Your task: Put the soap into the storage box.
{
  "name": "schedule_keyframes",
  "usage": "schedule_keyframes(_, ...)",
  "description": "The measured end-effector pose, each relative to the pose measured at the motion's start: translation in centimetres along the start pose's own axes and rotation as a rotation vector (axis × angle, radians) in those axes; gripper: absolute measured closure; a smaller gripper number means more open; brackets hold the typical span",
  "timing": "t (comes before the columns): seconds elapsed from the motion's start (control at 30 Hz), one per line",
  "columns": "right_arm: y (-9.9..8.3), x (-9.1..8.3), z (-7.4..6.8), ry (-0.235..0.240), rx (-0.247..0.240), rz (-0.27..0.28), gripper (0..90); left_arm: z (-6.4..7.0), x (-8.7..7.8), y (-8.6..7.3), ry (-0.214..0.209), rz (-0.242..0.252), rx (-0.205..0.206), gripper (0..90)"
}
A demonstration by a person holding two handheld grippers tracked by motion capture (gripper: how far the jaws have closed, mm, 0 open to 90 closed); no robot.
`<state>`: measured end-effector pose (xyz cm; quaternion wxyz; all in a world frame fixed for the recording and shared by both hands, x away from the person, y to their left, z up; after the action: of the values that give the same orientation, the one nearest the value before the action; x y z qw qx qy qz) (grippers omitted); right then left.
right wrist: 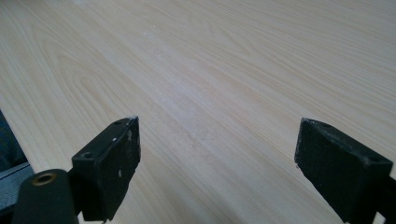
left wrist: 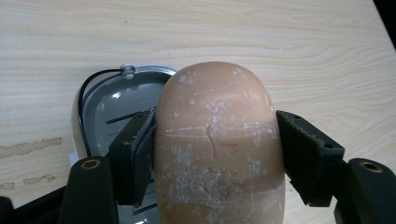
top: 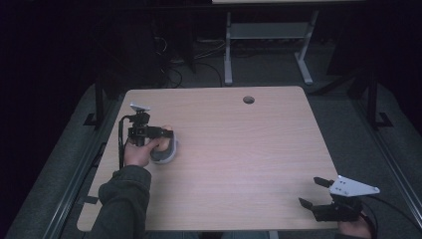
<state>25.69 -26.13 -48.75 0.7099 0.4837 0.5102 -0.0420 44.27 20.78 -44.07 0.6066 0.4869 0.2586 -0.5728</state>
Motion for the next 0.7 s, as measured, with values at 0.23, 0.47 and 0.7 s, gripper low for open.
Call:
schedule_keyframes(0.23,0.0,0.0,0.0,0.000,-0.003,0.002,13.8,-0.4,0.5,0.0,0.028,-0.015,-0.001,32.2)
schedule_keyframes(0.47,0.0,0.0,0.0,0.000,-0.003,0.001,13.8,-0.9,0.7,-0.1,0.056,-0.020,0.000,32.2)
schedule_keyframes(0.7,0.0,0.0,0.0,0.001,-0.006,0.002,13.8,-1.3,1.1,-0.3,0.093,-0.041,0.017,32.2)
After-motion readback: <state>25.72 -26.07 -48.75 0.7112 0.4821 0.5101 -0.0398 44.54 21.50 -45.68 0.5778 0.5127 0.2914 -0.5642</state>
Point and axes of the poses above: each handheld gripper's, and its own axes: x roughly forward along the jaws, y roughly out of its top, z roughly to its right, the point moved 8 cm from there along x, roughly forward along the jaws, and after that the axes turned 15 degrees about -z, right-handed, at the moved point
